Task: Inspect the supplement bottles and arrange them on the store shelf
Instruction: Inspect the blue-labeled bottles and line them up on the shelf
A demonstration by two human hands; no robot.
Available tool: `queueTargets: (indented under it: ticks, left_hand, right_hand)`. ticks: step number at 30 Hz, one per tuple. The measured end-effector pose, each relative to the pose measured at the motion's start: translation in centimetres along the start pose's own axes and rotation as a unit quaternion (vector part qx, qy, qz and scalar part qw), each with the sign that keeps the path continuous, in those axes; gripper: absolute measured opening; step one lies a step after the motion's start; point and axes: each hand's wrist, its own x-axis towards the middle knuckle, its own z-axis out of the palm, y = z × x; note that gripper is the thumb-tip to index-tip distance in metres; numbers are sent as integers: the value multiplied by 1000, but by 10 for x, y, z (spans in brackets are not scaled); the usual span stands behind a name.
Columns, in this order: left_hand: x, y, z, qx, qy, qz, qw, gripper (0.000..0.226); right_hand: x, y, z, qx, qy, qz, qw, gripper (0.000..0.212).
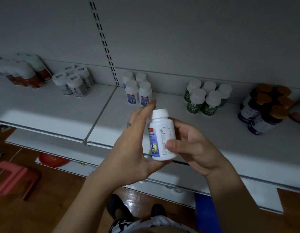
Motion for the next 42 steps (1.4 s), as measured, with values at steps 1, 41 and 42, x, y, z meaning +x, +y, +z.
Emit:
queueTargets:
  ticks: [1, 41, 42]
  left_hand:
    - [1, 1, 0, 11, -1, 6, 1000, 106]
    - [4, -24, -6, -17, -25, -54, 998, 105]
    - [4, -25, -5, -16, -20, -58, 998, 101]
  right_hand:
    - [0, 0, -1, -6, -1, 3, 1000, 57]
    - [16, 12, -9, 73, 31, 56, 995, 69]
    - [17, 13, -9, 56, 38, 54, 996, 75]
